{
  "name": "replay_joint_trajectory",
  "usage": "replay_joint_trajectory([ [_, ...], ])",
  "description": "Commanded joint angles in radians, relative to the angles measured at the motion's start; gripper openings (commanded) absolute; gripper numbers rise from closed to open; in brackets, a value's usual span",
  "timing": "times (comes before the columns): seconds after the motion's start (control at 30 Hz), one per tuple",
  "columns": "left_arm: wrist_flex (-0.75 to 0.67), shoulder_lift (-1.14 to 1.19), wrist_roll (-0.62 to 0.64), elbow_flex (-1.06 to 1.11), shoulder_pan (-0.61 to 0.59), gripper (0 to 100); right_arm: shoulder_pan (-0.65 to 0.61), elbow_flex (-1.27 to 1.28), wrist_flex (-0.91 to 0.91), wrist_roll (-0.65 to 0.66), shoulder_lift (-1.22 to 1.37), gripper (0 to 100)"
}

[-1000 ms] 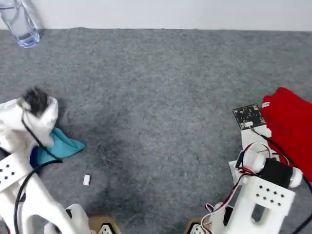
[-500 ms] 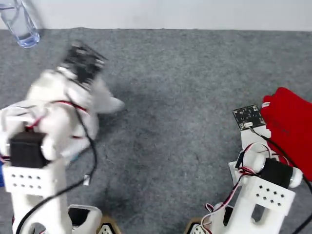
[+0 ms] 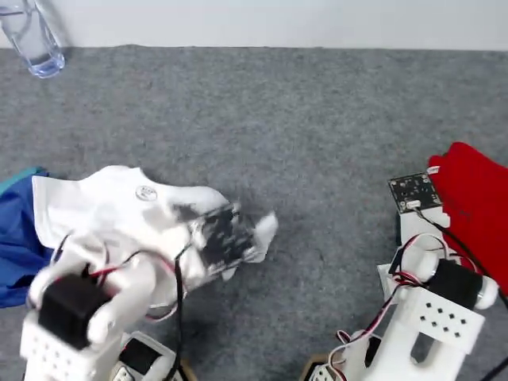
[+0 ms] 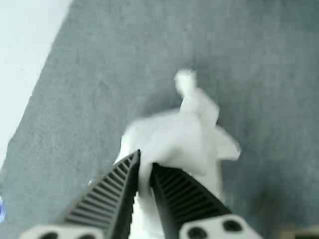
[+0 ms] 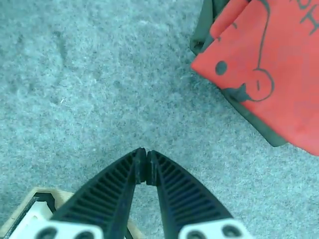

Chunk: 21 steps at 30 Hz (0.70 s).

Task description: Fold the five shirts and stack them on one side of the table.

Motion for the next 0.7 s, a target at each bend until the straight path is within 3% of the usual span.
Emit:
replay_joint_trajectory([
  [0.0,0.029,-0.212,-0.178,0.188,-0.166,1,-0.018,-0.009,0.002,0.034,-0.013,1.1],
  [0.13,0.028,-0.413,-0.396,0.323,-0.443,1,-0.097,-0.005,0.010,0.074,-0.013,0.9],
  [0.23,0.000,-0.502,-0.483,0.394,-0.606,1,-0.182,-0.009,0.008,0.078,-0.004,0.9],
  [0.43,-0.061,-0.531,-0.486,0.483,-0.723,2,-0.346,-0.011,-0.001,0.097,-0.002,1.3],
  [0.5,-0.055,-0.532,-0.482,0.490,-0.724,7,-0.398,-0.011,-0.001,0.121,-0.002,3.9],
  [0.67,-0.092,-0.534,-0.273,0.455,-0.721,19,-0.453,-0.012,-0.001,0.107,-0.002,23.6],
])
